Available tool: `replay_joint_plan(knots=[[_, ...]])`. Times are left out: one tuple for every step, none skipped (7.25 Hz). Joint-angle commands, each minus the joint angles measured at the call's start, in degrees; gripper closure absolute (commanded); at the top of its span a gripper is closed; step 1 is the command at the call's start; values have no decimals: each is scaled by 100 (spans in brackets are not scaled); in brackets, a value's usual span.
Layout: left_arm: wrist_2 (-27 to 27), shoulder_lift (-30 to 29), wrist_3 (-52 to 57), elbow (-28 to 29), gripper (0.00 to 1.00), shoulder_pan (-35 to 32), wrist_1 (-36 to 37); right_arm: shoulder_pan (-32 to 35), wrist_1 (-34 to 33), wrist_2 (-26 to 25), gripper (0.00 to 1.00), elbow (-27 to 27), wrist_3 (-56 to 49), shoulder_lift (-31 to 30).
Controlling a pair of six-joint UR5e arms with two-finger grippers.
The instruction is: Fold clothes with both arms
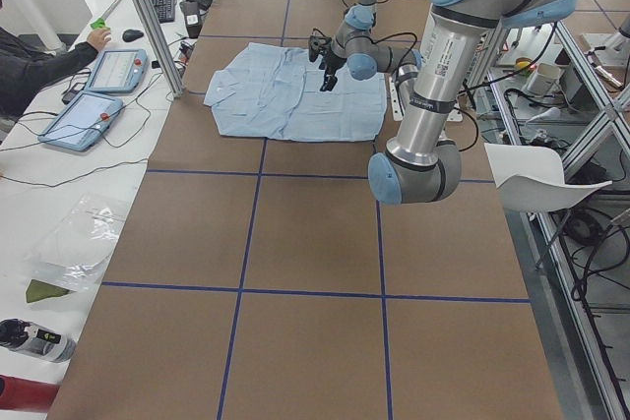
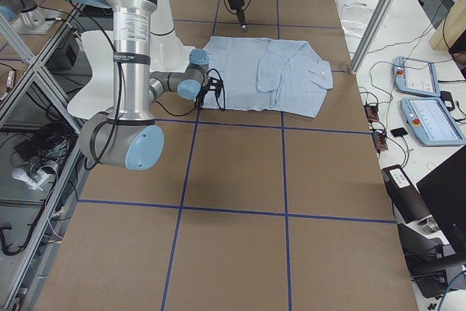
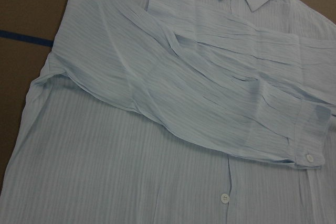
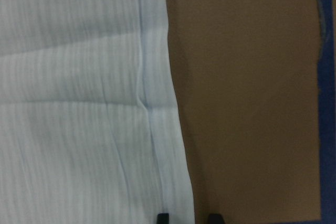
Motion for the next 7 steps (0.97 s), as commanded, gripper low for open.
replay_joint_plan(knots=[[7, 4, -6, -1, 1, 4, -29, -8, -44, 5, 63, -8, 0, 0], [7, 4, -6, -1, 1, 4, -29, -8, -167, 5, 74, 9, 0, 44], [7, 13, -6, -1, 1, 4, -29, 1, -168, 5, 95, 27, 0, 36], [7, 48, -6, -1, 2, 13, -29, 44, -168, 5, 100, 62, 0, 36], [7, 48, -6, -1, 3, 4, -29, 97, -177, 40, 100, 114, 0, 36], [7, 48, -15, 8, 4, 13, -29, 184, -177, 49, 100, 211, 0, 27], [-2, 161, -32, -9, 4, 13, -37, 281, -177, 84, 100, 264, 0, 18]])
